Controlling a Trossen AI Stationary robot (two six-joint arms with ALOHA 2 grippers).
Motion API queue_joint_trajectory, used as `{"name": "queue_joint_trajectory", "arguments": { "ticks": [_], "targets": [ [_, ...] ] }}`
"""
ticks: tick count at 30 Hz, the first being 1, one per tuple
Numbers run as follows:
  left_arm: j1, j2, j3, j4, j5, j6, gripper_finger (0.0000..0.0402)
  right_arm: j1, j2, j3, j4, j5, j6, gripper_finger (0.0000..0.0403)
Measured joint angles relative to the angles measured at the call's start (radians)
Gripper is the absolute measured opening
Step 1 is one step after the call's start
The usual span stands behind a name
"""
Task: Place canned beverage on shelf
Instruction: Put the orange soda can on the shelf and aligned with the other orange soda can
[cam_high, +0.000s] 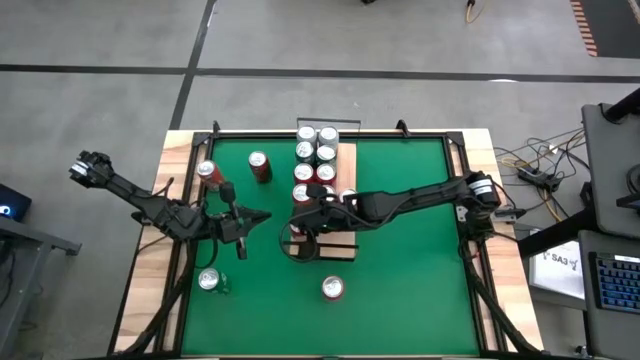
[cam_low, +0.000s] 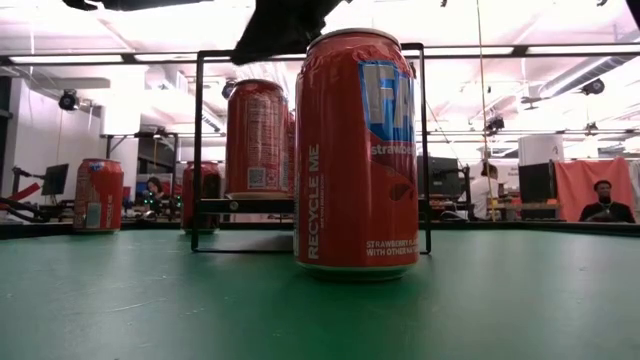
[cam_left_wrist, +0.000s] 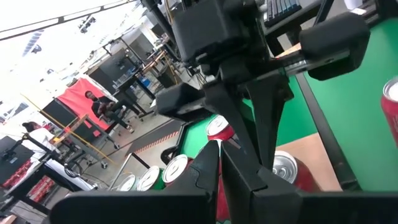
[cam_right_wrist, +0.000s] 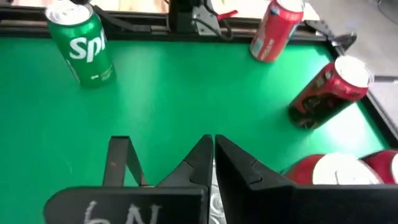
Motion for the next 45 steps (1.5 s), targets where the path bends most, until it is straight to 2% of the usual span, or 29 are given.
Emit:
{"name": "queue_joint_trajectory", "arguments": {
  "ticks": [4, 8, 13, 17, 20, 23, 27, 30, 33, 40, 45],
  "targets": [
    [0.0, 0.0, 0.013, 0.025, -0.002, -0.053, 0.0, 0.005, -0.021, 0.068, -0.143, -0.002, -0.015, 0.0009],
    [0.0, 0.001, 0.12, -0.065, -0.03, -0.213, 0.0, 0.035, -0.071, 0.129, -0.324, 0.02, -0.054, 0.0009],
    [0.002, 0.032, 0.289, -0.372, -0.031, -0.495, 0.0, 0.095, -0.136, 0.176, -0.502, 0.07, -0.064, 0.0009],
    [0.024, 0.086, 0.486, -0.719, -0.029, -0.722, 0.0, 0.139, -0.198, 0.186, -0.576, 0.084, -0.067, 0.0009],
    [0.074, 0.137, 0.618, -0.939, -0.022, -0.8, 0.0, 0.169, -0.248, 0.17, -0.588, 0.085, -0.074, 0.0009],
    [0.172, 0.179, 0.727, -1.056, -0.003, -0.806, 0.0, 0.184, -0.297, 0.153, -0.586, 0.084, -0.075, 0.0009],
    [0.333, 0.219, 0.834, -1.184, 0.152, -0.809, 0.0, 0.19, -0.336, 0.14, -0.588, 0.086, -0.088, 0.0009],
    [0.459, 0.24, 0.867, -1.255, 0.265, -0.832, 0.0, 0.19, -0.349, 0.136, -0.604, 0.086, -0.121, 0.0009],
    [0.579, 0.257, 0.871, -1.336, 0.325, -0.878, 0.0, 0.19, -0.352, 0.136, -0.612, 0.086, -0.148, 0.0009],
    [0.896, 0.312, 0.813, -1.586, 0.351, -0.974, 0.0, 0.19, -0.336, 0.134, -0.611, 0.087, -0.235, 0.0009],
    [1.118, 0.353, 0.709, -1.568, 0.358, -0.923, 0.0, 0.183, -0.332, 0.134, -0.577, 0.087, -0.264, 0.0009]
  ]
}}
